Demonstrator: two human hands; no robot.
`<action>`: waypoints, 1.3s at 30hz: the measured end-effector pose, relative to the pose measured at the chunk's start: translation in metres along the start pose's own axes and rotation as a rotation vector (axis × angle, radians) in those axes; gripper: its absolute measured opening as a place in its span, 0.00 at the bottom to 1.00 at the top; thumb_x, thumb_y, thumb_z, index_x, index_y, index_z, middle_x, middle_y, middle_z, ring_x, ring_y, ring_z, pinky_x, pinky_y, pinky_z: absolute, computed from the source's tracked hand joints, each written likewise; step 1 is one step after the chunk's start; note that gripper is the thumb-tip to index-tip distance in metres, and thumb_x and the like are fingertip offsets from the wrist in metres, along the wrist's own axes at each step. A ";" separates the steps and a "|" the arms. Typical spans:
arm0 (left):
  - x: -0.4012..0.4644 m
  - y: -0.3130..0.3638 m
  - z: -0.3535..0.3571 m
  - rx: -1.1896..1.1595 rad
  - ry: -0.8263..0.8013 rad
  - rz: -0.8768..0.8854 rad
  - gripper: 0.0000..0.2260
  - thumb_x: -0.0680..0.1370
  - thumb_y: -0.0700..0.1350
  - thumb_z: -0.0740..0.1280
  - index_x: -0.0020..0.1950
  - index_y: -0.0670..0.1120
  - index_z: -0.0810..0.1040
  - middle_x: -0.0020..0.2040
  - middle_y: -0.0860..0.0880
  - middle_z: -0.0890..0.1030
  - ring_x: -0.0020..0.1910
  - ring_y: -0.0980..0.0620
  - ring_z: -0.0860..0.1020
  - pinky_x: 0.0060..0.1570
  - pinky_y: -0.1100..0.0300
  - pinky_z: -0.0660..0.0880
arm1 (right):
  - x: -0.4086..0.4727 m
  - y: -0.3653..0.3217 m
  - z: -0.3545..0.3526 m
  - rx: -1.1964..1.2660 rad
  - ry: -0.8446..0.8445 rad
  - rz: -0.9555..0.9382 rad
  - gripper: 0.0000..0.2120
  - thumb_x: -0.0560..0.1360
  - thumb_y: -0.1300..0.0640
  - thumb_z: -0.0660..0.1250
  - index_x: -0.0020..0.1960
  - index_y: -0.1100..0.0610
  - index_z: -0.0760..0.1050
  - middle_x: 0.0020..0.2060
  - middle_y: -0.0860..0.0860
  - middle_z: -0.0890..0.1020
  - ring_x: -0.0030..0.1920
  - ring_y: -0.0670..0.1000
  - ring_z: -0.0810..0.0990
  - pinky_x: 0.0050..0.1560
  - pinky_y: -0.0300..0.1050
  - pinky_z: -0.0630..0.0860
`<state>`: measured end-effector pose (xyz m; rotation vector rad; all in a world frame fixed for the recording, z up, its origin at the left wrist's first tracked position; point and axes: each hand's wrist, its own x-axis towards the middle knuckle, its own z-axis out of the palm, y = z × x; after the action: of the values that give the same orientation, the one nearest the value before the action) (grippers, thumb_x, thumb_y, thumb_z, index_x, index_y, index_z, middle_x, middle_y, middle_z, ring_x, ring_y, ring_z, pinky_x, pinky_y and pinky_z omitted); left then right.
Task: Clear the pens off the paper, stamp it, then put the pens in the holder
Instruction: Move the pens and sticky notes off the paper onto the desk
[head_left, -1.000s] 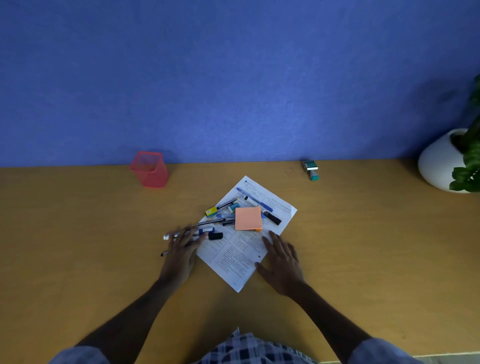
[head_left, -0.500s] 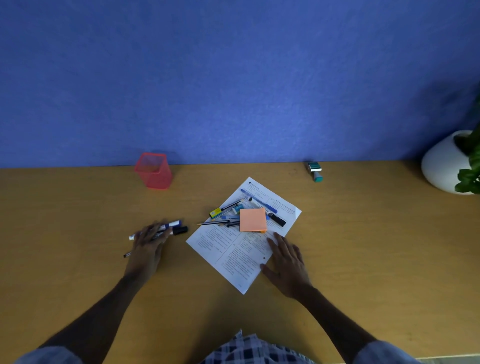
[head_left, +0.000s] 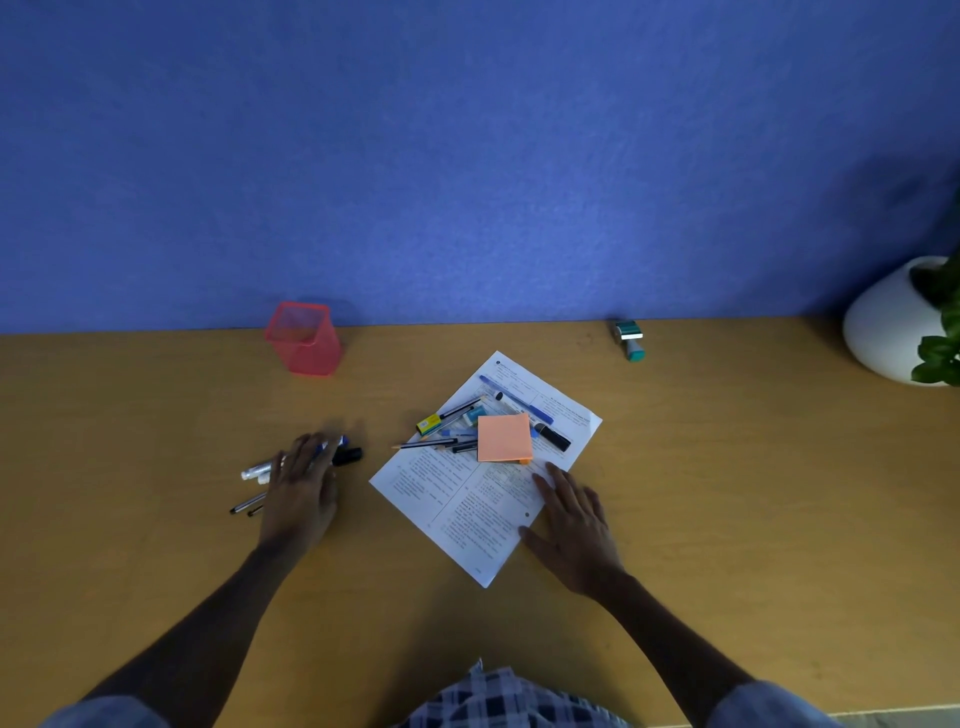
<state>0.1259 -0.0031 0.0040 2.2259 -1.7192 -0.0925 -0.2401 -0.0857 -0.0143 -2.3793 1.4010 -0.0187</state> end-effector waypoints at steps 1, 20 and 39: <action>0.004 0.007 0.002 -0.015 0.005 -0.007 0.22 0.76 0.41 0.57 0.69 0.39 0.73 0.67 0.41 0.74 0.70 0.39 0.69 0.68 0.39 0.64 | 0.000 0.000 0.000 0.008 0.003 0.000 0.37 0.76 0.34 0.56 0.79 0.48 0.50 0.79 0.49 0.49 0.79 0.54 0.51 0.78 0.58 0.49; 0.085 0.112 0.048 -0.197 -0.171 0.190 0.18 0.82 0.43 0.62 0.71 0.43 0.71 0.69 0.45 0.74 0.67 0.47 0.72 0.56 0.54 0.76 | -0.001 -0.001 0.000 0.040 0.001 0.010 0.36 0.76 0.33 0.55 0.78 0.46 0.48 0.79 0.46 0.47 0.79 0.52 0.49 0.78 0.57 0.46; 0.092 0.089 0.052 -0.085 -0.196 0.045 0.14 0.80 0.43 0.63 0.64 0.43 0.78 0.62 0.46 0.77 0.61 0.47 0.74 0.56 0.51 0.75 | -0.004 0.000 -0.004 0.058 0.006 -0.010 0.36 0.77 0.34 0.54 0.79 0.48 0.48 0.79 0.49 0.47 0.79 0.52 0.47 0.78 0.58 0.46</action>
<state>0.0550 -0.1216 -0.0058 2.1770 -1.8263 -0.3781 -0.2430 -0.0841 -0.0100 -2.3409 1.3731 -0.0682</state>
